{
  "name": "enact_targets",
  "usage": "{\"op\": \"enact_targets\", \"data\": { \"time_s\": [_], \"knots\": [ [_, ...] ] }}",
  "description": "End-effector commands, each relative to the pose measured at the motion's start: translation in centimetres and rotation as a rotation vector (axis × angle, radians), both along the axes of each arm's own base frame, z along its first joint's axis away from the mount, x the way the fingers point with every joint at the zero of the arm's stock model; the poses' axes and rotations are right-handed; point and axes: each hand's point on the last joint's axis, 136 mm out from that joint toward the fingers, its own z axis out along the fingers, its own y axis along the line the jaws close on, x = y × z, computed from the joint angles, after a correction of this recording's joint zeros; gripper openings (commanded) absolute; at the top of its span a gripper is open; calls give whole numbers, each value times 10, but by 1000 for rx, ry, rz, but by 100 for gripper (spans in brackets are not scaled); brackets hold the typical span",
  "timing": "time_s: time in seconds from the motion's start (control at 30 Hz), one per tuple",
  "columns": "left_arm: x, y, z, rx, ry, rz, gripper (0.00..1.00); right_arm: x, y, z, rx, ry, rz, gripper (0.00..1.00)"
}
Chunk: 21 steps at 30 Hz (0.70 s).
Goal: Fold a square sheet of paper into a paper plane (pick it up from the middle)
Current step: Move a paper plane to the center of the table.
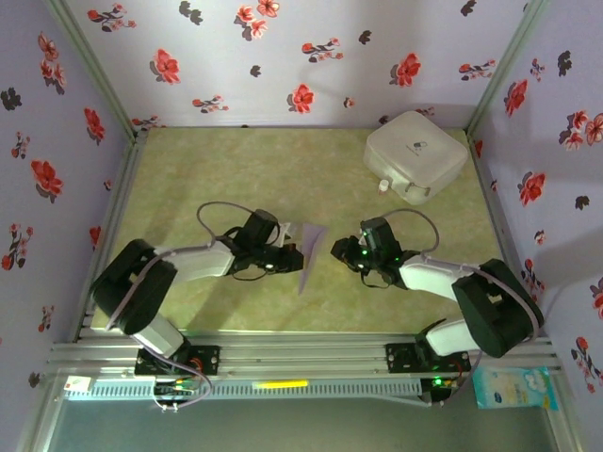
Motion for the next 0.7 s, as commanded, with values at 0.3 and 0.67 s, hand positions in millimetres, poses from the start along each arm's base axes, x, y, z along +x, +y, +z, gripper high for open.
{"op": "enact_targets", "data": {
  "time_s": [0.3,0.67],
  "knots": [
    [15,56,-11,429,-139,109,0,7,44,41,63,-55,90,34],
    [13,50,-16,453,-136,98,0,9,98,27,72,20,167,36]
  ]
}}
